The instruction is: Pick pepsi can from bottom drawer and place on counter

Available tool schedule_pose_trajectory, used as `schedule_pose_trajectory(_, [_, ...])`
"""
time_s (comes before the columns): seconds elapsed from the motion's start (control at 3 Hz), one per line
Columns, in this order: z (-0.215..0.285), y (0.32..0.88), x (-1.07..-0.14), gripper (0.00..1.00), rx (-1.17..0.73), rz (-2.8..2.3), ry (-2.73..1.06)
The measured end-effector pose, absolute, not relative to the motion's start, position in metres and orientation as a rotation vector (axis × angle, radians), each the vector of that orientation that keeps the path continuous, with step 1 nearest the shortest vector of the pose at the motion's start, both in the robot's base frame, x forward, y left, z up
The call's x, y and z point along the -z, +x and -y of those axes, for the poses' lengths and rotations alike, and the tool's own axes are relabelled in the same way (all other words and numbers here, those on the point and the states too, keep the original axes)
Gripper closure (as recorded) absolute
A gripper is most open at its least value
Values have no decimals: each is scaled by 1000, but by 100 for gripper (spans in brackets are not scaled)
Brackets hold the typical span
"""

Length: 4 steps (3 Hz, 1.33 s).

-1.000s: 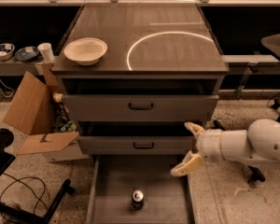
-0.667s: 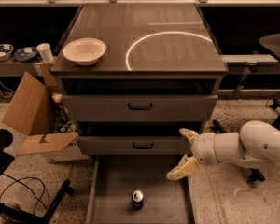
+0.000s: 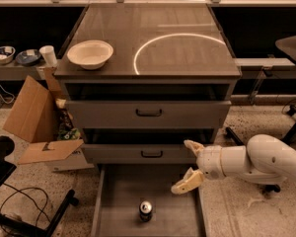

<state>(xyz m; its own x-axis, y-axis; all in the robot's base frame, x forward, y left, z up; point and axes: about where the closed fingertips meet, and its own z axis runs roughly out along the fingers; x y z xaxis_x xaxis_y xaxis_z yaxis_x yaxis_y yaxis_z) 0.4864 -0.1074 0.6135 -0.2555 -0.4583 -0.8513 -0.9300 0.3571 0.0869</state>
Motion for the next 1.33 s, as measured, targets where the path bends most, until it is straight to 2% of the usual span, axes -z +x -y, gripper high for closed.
schedule_pose_trajectory(0.33, [73,487,-576,0,-858,-1772,-1147])
schedule_pose_trajectory(0.67, [52,500,-517,0,-852,-1697,-1104])
schedule_pose_trajectory(1.33, [50,510,-361,0,-934,-1706,-918])
